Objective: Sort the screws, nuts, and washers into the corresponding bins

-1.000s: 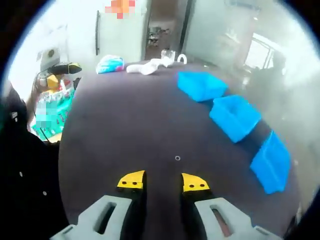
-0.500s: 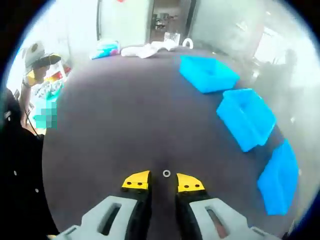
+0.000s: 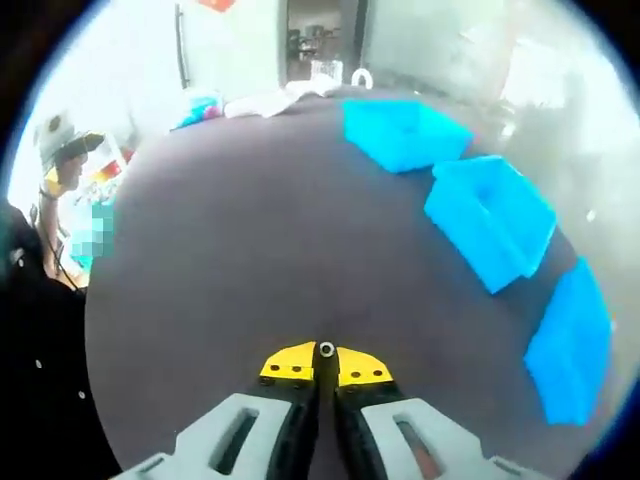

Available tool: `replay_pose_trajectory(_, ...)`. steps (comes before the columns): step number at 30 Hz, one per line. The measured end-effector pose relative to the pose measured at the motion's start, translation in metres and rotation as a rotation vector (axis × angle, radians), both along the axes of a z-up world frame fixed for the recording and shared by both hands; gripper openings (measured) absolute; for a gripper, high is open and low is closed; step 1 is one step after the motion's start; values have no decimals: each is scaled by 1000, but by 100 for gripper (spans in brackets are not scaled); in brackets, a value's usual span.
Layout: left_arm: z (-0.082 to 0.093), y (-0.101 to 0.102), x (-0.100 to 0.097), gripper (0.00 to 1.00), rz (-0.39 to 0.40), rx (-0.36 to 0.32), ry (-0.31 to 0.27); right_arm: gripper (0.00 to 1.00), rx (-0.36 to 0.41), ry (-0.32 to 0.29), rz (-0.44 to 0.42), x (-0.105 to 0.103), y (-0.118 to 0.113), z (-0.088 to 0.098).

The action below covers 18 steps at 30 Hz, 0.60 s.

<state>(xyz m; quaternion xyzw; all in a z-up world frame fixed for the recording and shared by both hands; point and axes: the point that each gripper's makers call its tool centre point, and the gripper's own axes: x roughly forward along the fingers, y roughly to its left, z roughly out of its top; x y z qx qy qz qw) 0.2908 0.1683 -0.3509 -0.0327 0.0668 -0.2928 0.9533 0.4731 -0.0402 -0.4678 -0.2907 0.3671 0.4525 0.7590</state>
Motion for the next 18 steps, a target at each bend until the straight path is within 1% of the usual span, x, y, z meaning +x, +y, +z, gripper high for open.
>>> replay_pose_trajectory(3,0,1,0,43,2,3,0,1,-45,-53,52,-1,1,1)
replay_pose_trajectory(6,1,1,0,43,2,3,-3,1,-56,-63,60,-1,2,1)
replay_pose_trajectory(11,3,0,-1,43,0,1,-8,1,-49,-58,56,-1,2,1)
replay_pose_trajectory(14,4,1,-1,43,3,2,-9,1,-41,-68,56,-2,2,4)
replay_pose_trajectory(18,7,2,-1,43,6,2,-15,1,-3,-89,47,-4,3,11)
